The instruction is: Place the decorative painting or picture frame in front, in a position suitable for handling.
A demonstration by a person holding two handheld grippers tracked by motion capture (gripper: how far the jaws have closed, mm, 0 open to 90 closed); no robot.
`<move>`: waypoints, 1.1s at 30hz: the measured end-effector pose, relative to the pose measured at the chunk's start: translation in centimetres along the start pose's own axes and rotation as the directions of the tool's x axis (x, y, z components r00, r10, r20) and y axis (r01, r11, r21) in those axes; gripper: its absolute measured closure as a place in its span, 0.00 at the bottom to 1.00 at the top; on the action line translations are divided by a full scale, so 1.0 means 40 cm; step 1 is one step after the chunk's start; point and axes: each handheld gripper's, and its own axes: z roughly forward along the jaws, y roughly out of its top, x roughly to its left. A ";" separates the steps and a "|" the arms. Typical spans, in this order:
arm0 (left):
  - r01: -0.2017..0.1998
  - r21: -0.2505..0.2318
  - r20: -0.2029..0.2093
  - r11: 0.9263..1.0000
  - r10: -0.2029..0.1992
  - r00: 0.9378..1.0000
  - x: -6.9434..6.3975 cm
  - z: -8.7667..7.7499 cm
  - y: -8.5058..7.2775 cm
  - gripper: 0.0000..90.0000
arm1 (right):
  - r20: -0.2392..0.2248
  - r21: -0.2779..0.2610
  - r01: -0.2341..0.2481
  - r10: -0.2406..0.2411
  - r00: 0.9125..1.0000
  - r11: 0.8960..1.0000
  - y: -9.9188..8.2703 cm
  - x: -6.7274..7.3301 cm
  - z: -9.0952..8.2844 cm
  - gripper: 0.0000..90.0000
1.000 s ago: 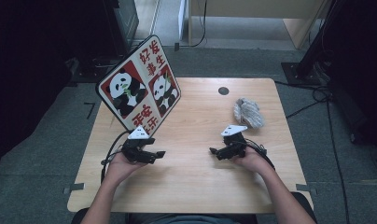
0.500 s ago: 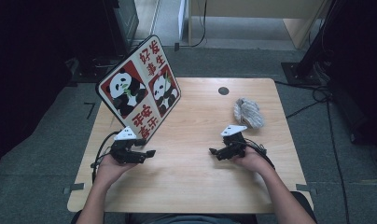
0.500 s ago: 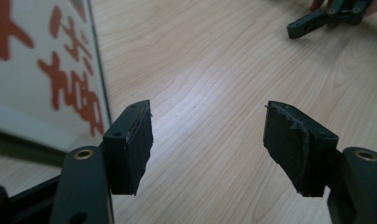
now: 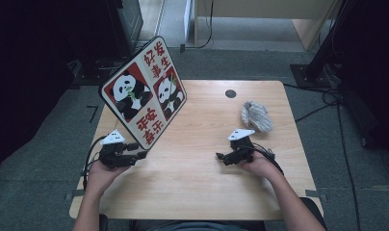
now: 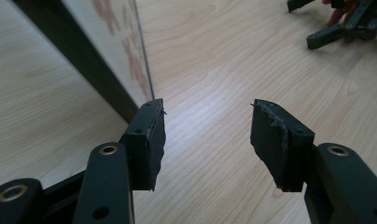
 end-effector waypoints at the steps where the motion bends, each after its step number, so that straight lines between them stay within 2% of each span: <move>1: 0.000 0.000 0.000 1.000 0.000 1.000 0.000 0.000 0.000 0.52 | 0.000 0.001 0.001 -0.001 1.000 1.000 0.000 0.000 0.000 0.06; 3: 0.010 -0.004 -0.008 1.000 -0.010 1.000 0.006 -0.009 -0.003 0.52 | 0.000 0.001 0.001 -0.001 1.000 1.000 0.000 0.000 0.000 0.06; 5: 0.019 -0.012 -0.008 1.000 -0.019 1.000 0.014 -0.019 -0.008 0.57 | 0.000 0.001 0.001 -0.001 1.000 1.000 0.000 0.000 0.000 0.06; 9: 0.047 -0.046 -0.024 0.998 -0.048 0.999 0.030 -0.040 -0.014 0.60 | 0.000 0.002 0.000 0.000 1.000 1.000 0.000 0.000 0.000 0.06; 10: 0.069 -0.057 -0.032 0.996 -0.071 0.997 0.038 -0.046 -0.012 0.61 | 0.000 0.001 0.001 -0.001 1.000 1.000 0.000 0.000 0.000 0.06; 17: 0.094 -0.069 -0.028 0.993 -0.097 0.995 0.054 -0.054 -0.002 0.63 | 0.001 0.000 0.000 0.000 1.000 1.000 0.000 0.000 0.000 0.06; 18: 0.105 -0.089 -0.035 0.990 -0.108 0.993 0.058 -0.060 0.002 0.63 | 0.000 0.001 0.001 -0.001 1.000 1.000 0.000 0.000 0.000 0.06; 25: 0.113 -0.127 -0.040 0.986 -0.118 0.992 0.075 -0.079 0.015 0.64 | 0.001 0.001 -0.002 0.002 1.000 1.000 0.000 0.001 0.000 0.06; 28: 0.128 -0.147 -0.053 0.981 -0.137 0.989 0.083 -0.083 0.021 0.62 | 0.001 0.002 -0.001 0.001 1.000 1.000 0.000 0.000 0.000 0.06; 33: 0.129 -0.155 -0.064 0.979 -0.140 0.988 0.097 -0.092 0.042 0.61 | 0.001 0.001 0.000 0.000 1.000 1.000 0.000 0.000 0.000 0.06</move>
